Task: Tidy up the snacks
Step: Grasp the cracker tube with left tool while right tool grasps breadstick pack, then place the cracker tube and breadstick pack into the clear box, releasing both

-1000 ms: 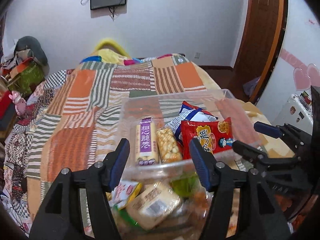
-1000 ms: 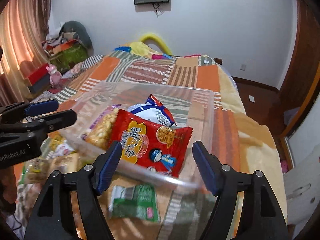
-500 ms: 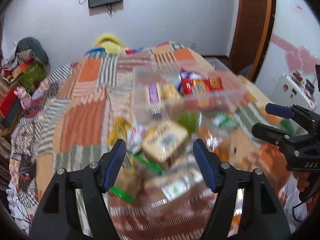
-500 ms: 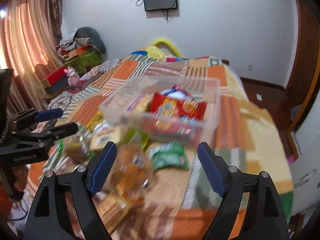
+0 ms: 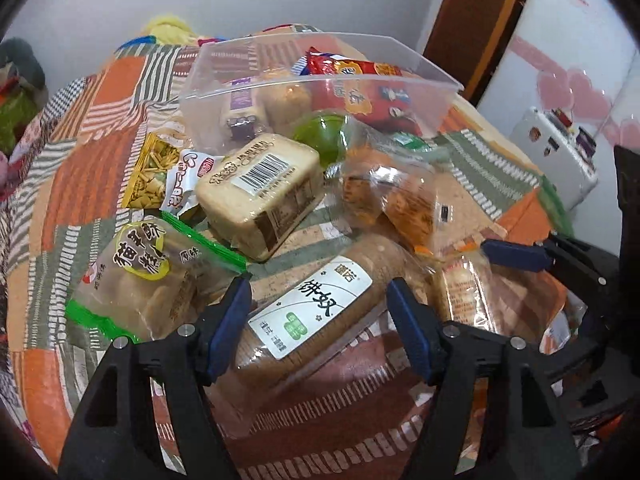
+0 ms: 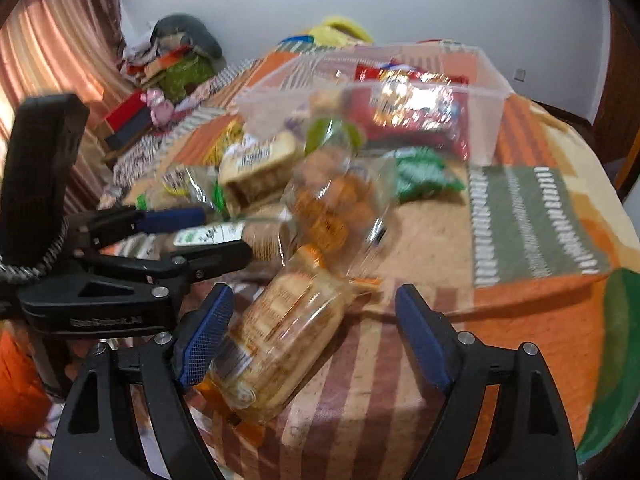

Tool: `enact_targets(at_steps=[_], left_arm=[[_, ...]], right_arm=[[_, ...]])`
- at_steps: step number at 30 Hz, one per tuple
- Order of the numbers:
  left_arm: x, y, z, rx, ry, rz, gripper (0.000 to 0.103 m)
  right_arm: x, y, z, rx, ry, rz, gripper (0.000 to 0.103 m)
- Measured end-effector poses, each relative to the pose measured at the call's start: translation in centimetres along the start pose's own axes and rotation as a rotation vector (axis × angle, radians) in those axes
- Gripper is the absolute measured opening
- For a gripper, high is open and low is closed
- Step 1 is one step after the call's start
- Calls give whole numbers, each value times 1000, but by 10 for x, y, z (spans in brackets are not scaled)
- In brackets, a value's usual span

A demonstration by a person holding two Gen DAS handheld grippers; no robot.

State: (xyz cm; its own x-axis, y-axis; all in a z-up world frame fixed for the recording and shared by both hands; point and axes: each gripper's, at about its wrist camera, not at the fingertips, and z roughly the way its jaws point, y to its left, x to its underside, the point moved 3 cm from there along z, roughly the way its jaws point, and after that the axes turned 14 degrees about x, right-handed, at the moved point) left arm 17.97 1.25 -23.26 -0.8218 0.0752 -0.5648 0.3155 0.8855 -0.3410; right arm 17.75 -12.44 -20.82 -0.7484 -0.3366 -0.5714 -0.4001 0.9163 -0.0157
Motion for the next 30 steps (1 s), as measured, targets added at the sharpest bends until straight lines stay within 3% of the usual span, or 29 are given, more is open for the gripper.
enact_targets(at_steps=[5, 10, 13, 25, 30], left_arm=[[16, -8, 0, -46, 33, 24, 70], [25, -16, -6, -47, 22, 28, 67], [22, -19, -10, -37, 5, 16, 62], [10, -15, 23, -75, -11, -32, 37], [11, -28, 19, -70, -15, 0, 36]], right_arm=[[4, 2, -2, 30, -12, -58, 77], [9, -13, -9, 22, -15, -34, 52], [13, -27, -13, 35, -17, 2, 43], [24, -43, -18, 16, -40, 95, 35], [21, -49, -26, 1, -62, 125, 25]])
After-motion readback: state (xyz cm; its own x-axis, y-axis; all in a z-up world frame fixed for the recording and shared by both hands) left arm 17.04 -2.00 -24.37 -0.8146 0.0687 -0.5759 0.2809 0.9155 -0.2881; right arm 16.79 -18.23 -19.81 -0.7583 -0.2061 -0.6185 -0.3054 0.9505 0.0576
